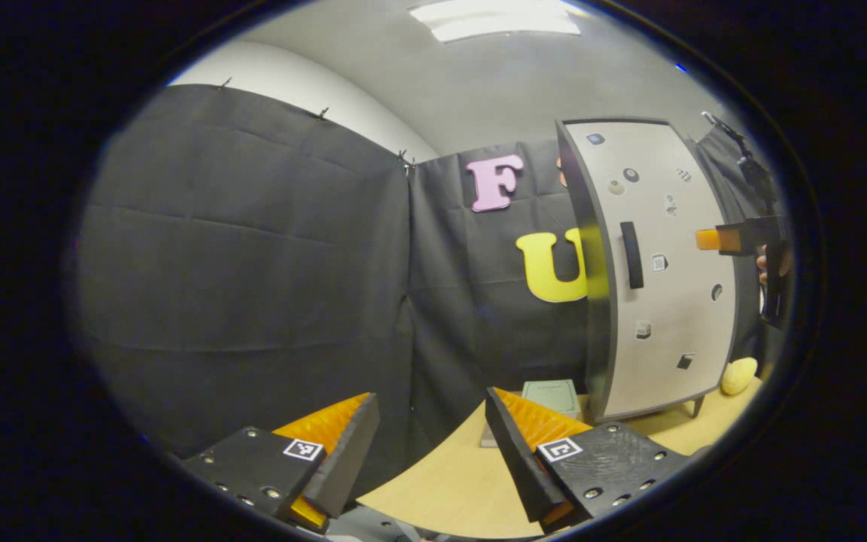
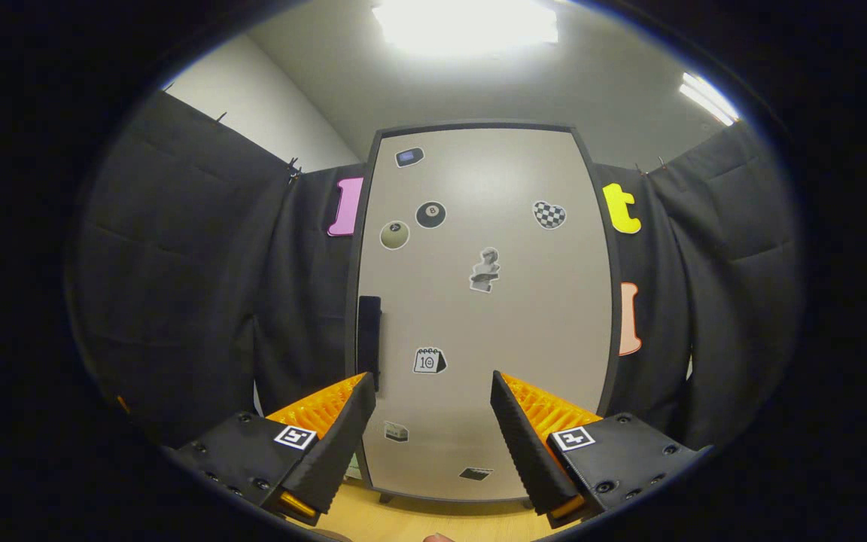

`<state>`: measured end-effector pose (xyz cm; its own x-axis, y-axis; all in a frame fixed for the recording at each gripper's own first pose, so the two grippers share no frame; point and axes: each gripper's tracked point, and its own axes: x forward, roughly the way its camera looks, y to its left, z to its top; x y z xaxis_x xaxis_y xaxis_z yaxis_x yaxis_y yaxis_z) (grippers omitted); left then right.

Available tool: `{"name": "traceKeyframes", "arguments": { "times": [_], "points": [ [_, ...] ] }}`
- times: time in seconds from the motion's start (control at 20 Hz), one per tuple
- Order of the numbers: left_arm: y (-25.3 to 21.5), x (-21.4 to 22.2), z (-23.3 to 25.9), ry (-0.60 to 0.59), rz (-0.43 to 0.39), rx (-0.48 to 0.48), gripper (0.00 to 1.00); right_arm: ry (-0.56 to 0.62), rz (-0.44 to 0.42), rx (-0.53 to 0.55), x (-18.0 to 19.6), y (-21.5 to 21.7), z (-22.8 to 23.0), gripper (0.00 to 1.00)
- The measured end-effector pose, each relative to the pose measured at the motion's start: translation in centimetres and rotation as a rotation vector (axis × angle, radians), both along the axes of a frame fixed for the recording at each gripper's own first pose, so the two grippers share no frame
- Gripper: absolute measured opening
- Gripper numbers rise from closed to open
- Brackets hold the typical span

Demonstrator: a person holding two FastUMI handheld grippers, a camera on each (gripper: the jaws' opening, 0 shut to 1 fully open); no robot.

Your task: Open the cabinet door with the right hand, grasp the bottle in the cabinet with the left hand and place it on the coaster, then close the cabinet door with the right hand.

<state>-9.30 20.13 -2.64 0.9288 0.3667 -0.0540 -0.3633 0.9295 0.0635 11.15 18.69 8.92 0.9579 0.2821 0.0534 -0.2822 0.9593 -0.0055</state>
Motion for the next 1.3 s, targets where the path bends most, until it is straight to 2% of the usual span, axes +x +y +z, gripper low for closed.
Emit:
{"name": "traceKeyframes", "arguments": {
  "times": [0.7, 1.15, 1.2, 1.25, 1.3],
  "points": [
    [7.1, -3.9, -2.6, 0.028, 0.137, -0.031, 0.85, 0.092, 0.022, 0.002, 6.9, 7.9, 0.0, 0.97],
    [9.5, -5.6, -3.6, 0.044, 0.17, -0.05, 0.85, 0.144, -0.003, -0.018, 11.0, 11.3, -1.3, 0.96],
    [9.9, -5.8, -3.8, 0.048, 0.173, -0.054, 0.85, 0.155, -0.001, -0.014, 11.1, 11.6, -1.4, 0.84],
    [10.3, -6.0, -3.9, 0.049, 0.177, -0.056, 0.85, 0.16, -0.005, -0.014, 11.3, 11.8, -1.4, 0.83],
    [10.5, -6.2, -4.0, 0.05, 0.182, -0.057, 0.85, 0.157, -0.018, -0.02, 11.6, 11.8, -1.3, 0.69]
  ]
}}
